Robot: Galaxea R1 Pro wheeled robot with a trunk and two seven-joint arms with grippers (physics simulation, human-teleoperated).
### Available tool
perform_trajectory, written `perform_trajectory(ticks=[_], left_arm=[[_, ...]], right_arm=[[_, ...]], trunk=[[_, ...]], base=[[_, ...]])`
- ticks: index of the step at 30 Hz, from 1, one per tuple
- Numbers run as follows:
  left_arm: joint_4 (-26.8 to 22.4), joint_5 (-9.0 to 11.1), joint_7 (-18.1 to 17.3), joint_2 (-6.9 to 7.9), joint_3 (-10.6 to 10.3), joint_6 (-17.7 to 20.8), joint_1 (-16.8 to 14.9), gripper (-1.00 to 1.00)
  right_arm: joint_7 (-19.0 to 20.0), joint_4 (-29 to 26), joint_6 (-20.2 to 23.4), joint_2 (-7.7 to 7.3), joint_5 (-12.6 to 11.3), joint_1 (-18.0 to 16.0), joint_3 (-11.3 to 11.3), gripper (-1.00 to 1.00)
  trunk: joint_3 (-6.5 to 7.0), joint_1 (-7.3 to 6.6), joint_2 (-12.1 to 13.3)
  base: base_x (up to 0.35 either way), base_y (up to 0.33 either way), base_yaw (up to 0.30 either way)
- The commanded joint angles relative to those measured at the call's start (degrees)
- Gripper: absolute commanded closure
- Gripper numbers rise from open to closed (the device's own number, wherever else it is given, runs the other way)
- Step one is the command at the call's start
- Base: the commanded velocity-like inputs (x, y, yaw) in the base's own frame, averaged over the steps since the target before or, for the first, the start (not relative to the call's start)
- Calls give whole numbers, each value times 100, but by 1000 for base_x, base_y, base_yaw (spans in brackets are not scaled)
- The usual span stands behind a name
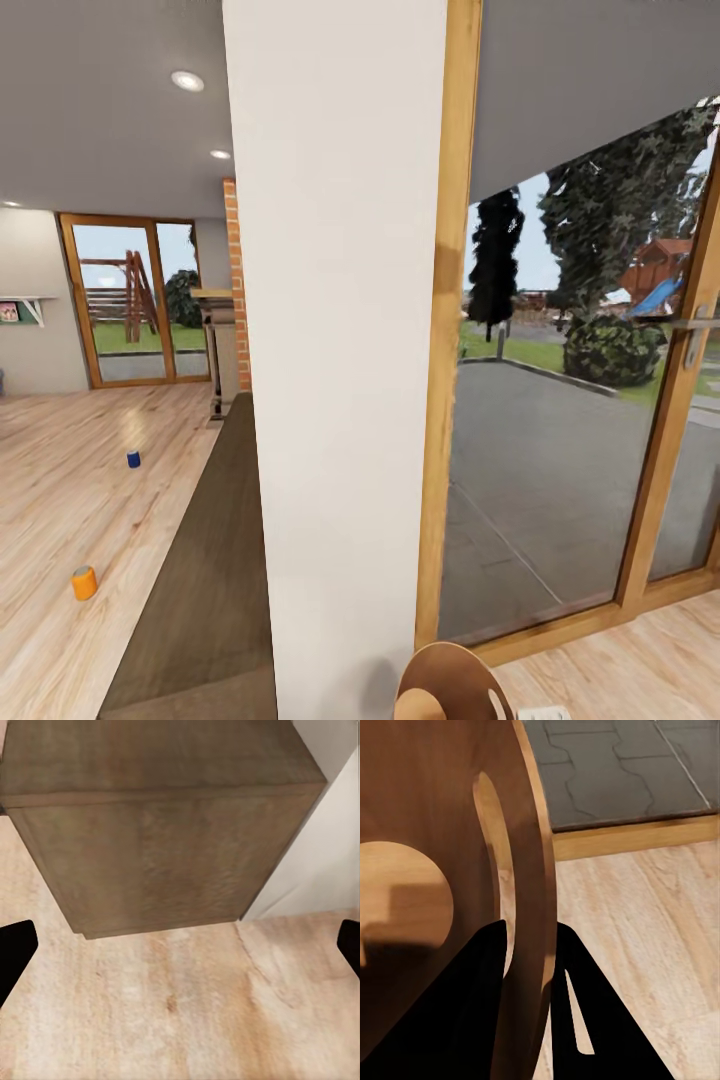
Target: Put the three can of soda from the living room inside the tash can in the kitchen.
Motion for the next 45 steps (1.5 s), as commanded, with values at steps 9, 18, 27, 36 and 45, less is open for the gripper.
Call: perform_trajectory(ticks=[9,18,27,36,45], left_arm=[[0,-6,0,0,0,-69,0,-100],[0,-9,0,0,-8,-117,0,-100],[4,-9,0,0,-9,-130,-1,-100],[6,-9,74,0,-13,-135,-3,-100],[0,-6,132,6,-24,-512,-2,-100]], right_arm=[[49,-11,-1,1,16,-3,-38,100],[47,-11,-1,1,16,-4,-38,100],[47,-11,-1,-31,12,-2,-42,100],[44,-11,-1,-58,8,-2,-38,100],[43,-11,-1,-60,11,0,-38,100]], trunk=[[163,-199,362],[324,-396,723],[486,-594,1084],[648,-792,1445],[666,-814,1485]], base=[[0,0,0],[0,0,0],[0,0,0],[0,0,0],[0,0,0]])
